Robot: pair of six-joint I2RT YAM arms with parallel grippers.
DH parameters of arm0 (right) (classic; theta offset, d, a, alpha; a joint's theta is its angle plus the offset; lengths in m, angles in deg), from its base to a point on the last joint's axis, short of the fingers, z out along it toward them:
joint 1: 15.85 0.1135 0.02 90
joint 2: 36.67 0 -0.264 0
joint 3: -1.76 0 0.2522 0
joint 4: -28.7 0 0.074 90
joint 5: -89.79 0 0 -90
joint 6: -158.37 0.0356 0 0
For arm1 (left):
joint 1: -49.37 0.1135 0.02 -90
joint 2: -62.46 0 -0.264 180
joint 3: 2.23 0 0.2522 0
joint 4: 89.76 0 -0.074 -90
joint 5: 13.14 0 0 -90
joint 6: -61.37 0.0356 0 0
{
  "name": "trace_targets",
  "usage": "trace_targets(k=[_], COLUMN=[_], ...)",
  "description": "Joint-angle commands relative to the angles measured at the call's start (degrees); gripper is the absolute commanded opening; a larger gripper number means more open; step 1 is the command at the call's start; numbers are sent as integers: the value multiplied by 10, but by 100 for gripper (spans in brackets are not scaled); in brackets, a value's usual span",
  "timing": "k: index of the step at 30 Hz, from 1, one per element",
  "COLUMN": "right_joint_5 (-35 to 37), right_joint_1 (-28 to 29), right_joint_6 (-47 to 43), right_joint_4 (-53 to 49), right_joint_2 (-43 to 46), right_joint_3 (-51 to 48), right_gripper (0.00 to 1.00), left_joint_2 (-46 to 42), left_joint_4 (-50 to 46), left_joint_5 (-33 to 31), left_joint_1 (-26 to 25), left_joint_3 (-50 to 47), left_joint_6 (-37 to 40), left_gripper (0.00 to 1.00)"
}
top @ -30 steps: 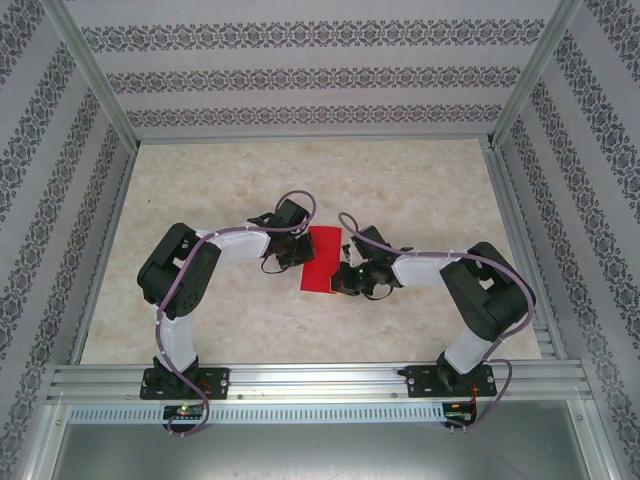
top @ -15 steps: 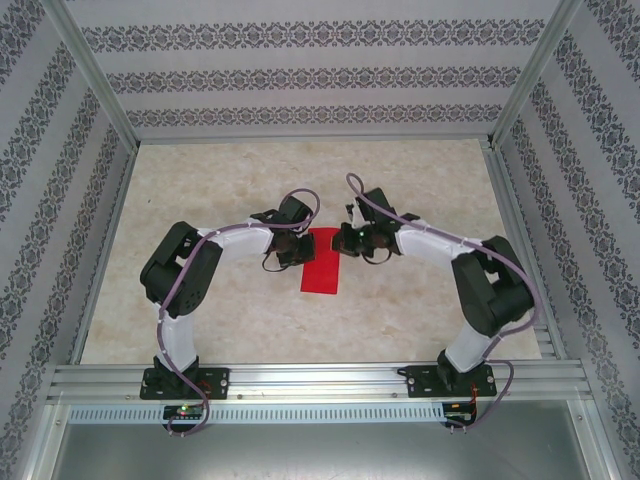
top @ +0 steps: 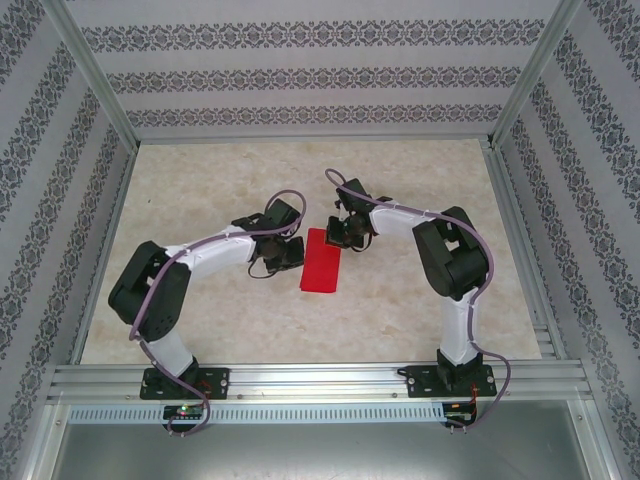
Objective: Fold a paper plane with a square sheet of paper (pick it up from the middle)
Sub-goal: Rotate the square sheet of paper at the center of the table, then first fold in half a square sheet of paper at the center of the table.
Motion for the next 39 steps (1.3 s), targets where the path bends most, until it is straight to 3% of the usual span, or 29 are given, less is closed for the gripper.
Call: trace_targets(k=[1,12,15,19,21,27,39], right_joint_5=[85,208,157,-5,-49,-96,-116], right_joint_1=[-10,-29,-36,-70,-80,-84,-89], right_joint_6=[6,122,136,111,96,70,68], right_joint_4=[-41,-33,6,91,109,133,158], right_joint_2=[3,171,220,236,236,237,240], right_joint_3=[-12,-189,-229,-259,-268,-307,-348], right_gripper=[0,0,0,0,0,0,0], left_joint_2=[-27,-42,-24,16,37,89,140], left_joint_4=[16,103,145,203,213,230,248], left_joint_5=[-3,7,21,38,42,32,21], left_joint_1=[-13,-82,-104,-131,-141,-159,-165], left_joint_3=[-19,-37,-35,-18,-4,21,41], left_joint_6=[-23,-78,-97,-117,-124,-142,-165], left_gripper=[4,4,4,2,1,0,0])
